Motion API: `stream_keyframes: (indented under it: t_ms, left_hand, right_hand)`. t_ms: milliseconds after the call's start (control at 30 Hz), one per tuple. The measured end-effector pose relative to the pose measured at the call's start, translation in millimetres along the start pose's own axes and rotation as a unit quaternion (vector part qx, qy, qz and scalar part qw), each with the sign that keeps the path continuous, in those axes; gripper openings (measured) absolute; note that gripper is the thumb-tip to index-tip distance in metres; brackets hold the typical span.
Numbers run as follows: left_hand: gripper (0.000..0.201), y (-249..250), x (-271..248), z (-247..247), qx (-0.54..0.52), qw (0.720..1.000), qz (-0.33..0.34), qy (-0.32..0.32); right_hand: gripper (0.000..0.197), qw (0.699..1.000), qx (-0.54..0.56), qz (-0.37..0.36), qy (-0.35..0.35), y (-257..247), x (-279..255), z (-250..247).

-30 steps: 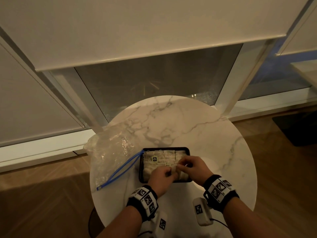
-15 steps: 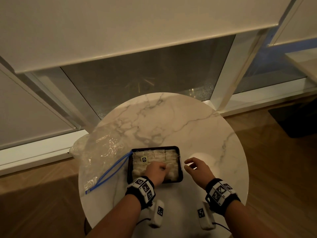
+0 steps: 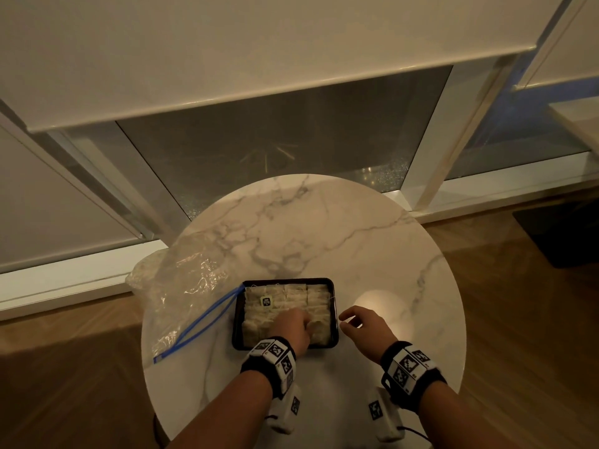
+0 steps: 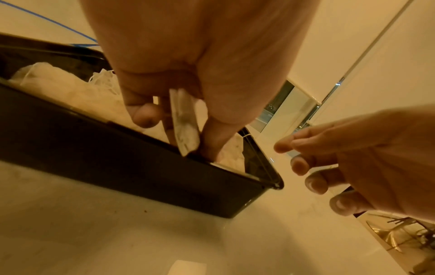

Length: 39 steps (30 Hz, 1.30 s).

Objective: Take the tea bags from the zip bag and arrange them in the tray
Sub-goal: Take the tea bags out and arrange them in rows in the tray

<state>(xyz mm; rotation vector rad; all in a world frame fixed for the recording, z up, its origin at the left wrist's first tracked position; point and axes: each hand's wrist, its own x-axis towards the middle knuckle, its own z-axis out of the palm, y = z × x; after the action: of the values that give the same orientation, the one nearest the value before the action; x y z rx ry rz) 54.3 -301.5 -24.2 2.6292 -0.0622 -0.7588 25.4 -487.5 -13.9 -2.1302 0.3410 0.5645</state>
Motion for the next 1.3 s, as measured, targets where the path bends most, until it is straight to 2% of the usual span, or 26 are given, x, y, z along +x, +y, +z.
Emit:
stream_keyframes:
  t_ms: [167, 300, 400, 500, 567, 667, 733, 800, 967, 1167, 1300]
  left_hand:
    - [0.022, 4.0, -0.6, 0.5, 0.024, 1.000, 0.003, -0.007]
    - [0.016, 0.7, -4.7, -3.3, -0.012, 1.000, 0.003, -0.008]
    - [0.022, -7.0, -8.3, -8.1, -0.038, 0.999, -0.027, 0.019]
    - [0.028, -10.0, -16.7, -18.3, -0.128, 0.990, -0.031, 0.059]
    - [0.023, -8.1, -25.8, -27.1, -0.245, 0.967, -0.010, 0.064]
    - [0.030, -3.2, -46.4, -46.5, -0.443, 0.896, -0.010, 0.035]
    - [0.035, -0.8, -60.1, -60.0, -0.508, 0.861, -0.011, 0.013]
    - [0.037, -0.5, -68.6, -68.8, -0.529, 0.849, -0.004, 0.003]
    - [0.046, -12.9, -73.0, -72.3, -0.528, 0.848, 0.028, 0.026]
    - [0.069, -38.8, -81.8, -81.7, -0.421, 0.903, 0.069, 0.041]
    - [0.075, -49.4, -93.4, -93.3, -0.383, 0.916, 0.104, 0.051]
  right_hand:
    - [0.009, 0.999, -0.028, -0.014, -0.013, -8.0, 0.2, 1.3]
    - [0.009, 0.998, -0.053, -0.029, -0.022, -14.3, -0.4, 2.1]
    - [0.010, 0.996, -0.070, -0.040, -0.025, -18.0, -1.0, 5.2]
    - [0.011, 0.997, -0.042, -0.058, -0.021, -24.0, -2.2, 9.7]
    - [0.012, 0.997, -0.012, -0.074, -0.023, -30.4, -4.5, 12.8]
    - [0.013, 0.994, 0.061, -0.088, -0.024, -41.0, -10.3, 17.6]
    - [0.009, 0.991, 0.099, -0.091, -0.021, -47.6, -14.2, 18.9]
    - [0.005, 0.988, 0.125, -0.093, -0.010, -54.5, -18.1, 19.4]
    - [0.005, 0.980, 0.171, -0.100, 0.006, -75.4, -26.2, 20.6]
    - [0.008, 0.977, 0.144, -0.160, -0.009, -106.3, -42.9, 23.1]
    - [0.012, 0.974, 0.103, -0.200, -0.022, -119.3, -53.3, 31.9]
